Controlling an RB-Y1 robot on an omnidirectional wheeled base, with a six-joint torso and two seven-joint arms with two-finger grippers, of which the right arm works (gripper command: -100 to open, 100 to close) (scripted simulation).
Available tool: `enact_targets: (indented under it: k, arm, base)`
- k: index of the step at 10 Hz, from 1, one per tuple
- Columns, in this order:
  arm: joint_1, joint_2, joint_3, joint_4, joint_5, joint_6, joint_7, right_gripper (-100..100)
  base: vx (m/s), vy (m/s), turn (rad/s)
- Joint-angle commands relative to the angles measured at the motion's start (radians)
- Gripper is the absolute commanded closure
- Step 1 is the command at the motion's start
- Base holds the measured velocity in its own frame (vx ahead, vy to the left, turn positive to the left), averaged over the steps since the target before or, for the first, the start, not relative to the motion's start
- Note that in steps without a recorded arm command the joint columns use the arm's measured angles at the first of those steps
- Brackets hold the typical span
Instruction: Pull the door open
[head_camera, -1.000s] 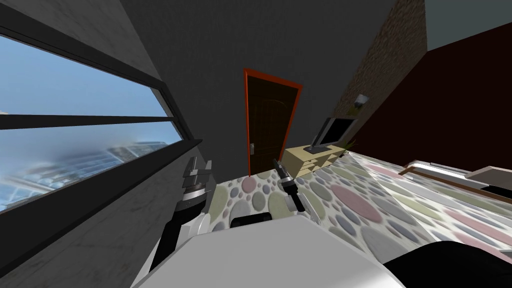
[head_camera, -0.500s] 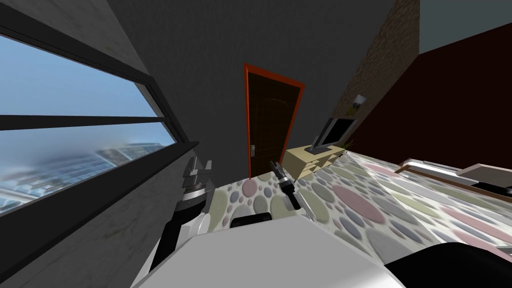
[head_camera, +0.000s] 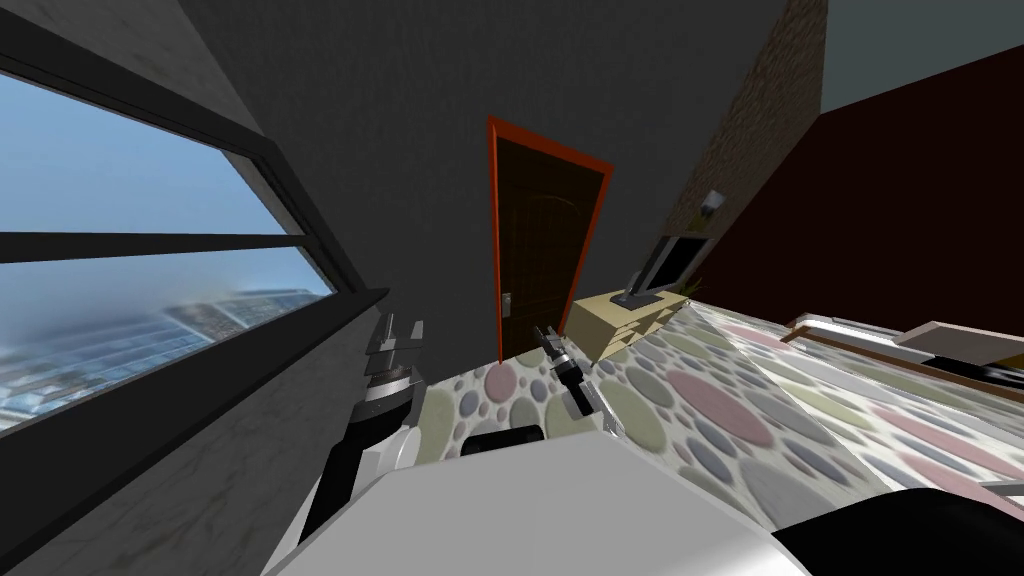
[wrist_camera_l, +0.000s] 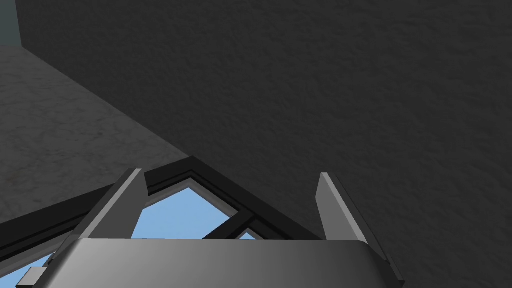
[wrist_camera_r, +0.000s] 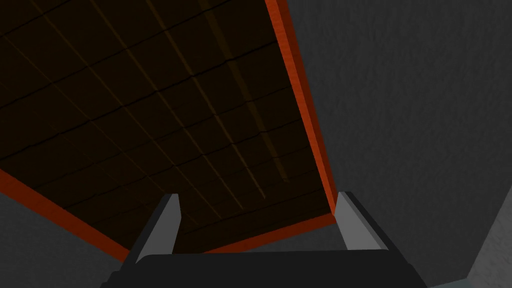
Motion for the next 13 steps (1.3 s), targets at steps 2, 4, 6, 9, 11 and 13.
enact_targets:
  k: [2, 4, 6, 9, 11, 13]
  arm:
    - [-0.018, 0.005, 0.002, 0.045, 0.056, -0.002, 0.034, -100]
    - [-0.034, 0.011, 0.004, 0.08, 0.099, -0.001, 0.059, -100]
    - [-0.05, 0.017, 0.006, 0.113, 0.14, 0.0, 0.083, -100]
    - [-0.074, 0.03, 0.009, 0.164, 0.203, 0.001, 0.119, -100]
    - [-0.087, 0.038, 0.01, 0.192, 0.237, 0.001, 0.139, -100]
    - [-0.103, 0.049, 0.012, 0.224, 0.276, 0.002, 0.162, -100]
  base:
    - [0.149, 0.081, -0.056]
    - [0.131, 0.056, -0.053]
    - [0.143, 0.066, -0.055]
    - [0.148, 0.069, -0.049]
    - [0.13, 0.05, -0.05]
    - [0.155, 0.045, -0.059]
